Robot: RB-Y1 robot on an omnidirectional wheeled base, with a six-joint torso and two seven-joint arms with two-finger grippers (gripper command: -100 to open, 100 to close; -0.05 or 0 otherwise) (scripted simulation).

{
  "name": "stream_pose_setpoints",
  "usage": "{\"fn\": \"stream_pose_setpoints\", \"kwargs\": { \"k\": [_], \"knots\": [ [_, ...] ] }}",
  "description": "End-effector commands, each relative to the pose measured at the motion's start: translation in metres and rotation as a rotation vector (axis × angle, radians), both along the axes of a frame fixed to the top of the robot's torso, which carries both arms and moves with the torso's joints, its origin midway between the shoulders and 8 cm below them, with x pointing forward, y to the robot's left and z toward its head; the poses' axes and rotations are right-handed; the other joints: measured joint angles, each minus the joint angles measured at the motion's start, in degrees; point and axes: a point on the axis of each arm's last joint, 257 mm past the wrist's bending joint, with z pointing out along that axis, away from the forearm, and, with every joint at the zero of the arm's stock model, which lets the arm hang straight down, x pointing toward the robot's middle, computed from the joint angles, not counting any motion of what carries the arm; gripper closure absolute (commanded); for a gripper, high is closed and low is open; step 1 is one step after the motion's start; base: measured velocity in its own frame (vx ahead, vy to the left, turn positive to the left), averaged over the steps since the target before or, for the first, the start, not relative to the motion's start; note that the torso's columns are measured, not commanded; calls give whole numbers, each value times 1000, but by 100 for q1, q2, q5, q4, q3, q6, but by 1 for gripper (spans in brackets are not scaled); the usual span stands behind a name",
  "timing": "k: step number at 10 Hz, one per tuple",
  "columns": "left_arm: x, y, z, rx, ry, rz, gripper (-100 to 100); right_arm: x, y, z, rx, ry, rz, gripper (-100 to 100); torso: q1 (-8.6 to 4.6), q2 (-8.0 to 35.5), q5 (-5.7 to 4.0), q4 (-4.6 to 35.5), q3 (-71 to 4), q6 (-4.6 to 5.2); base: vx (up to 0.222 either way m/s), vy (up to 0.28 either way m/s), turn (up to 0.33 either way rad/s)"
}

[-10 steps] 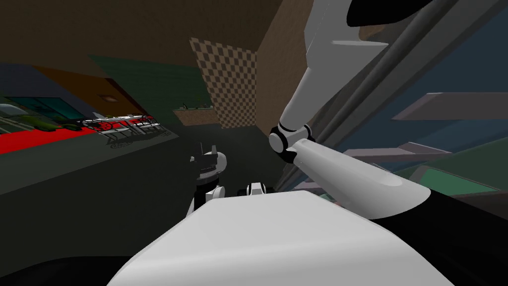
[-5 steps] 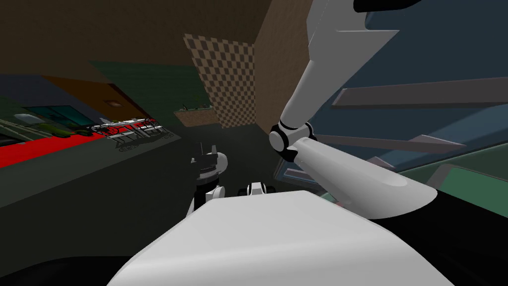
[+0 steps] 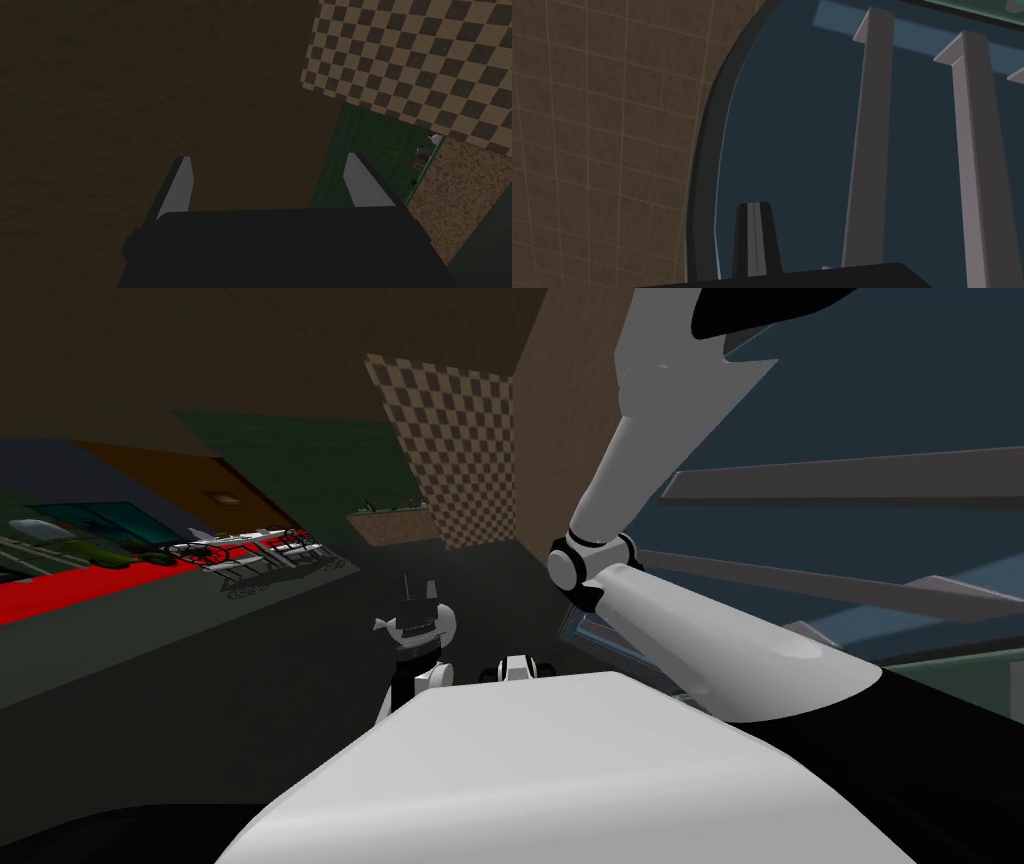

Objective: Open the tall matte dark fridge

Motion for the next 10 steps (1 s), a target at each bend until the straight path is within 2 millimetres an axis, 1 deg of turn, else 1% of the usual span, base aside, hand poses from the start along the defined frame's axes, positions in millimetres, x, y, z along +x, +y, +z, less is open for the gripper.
{"fn": "stream_pose_setpoints", "kwargs": {
  "k": [1,3,4,6,10],
  "knots": [
    [0,0,0,0,0,0,0,-6,-8,3,-3,2,-72,100,-10,15,-3,6,11,1,313,-10,-8],
    [0,0,0,0,0,0,0,-11,-14,6,-8,5,-126,100,-17,12,-6,4,8,1,299,-24,-7],
    [0,0,0,0,0,0,0,-15,-14,16,-7,4,-108,-100,-7,13,-4,5,9,1,160,2,-4],
    [0,0,0,0,0,0,0,-21,-14,28,-8,4,-108,-100,9,80,3,27,52,0,8,12,-1],
    [0,0,0,0,0,0,0,-34,-17,49,-7,4,-107,-100,-6,-9,-3,-4,-6,0,10,8,-2]
  ]
}}
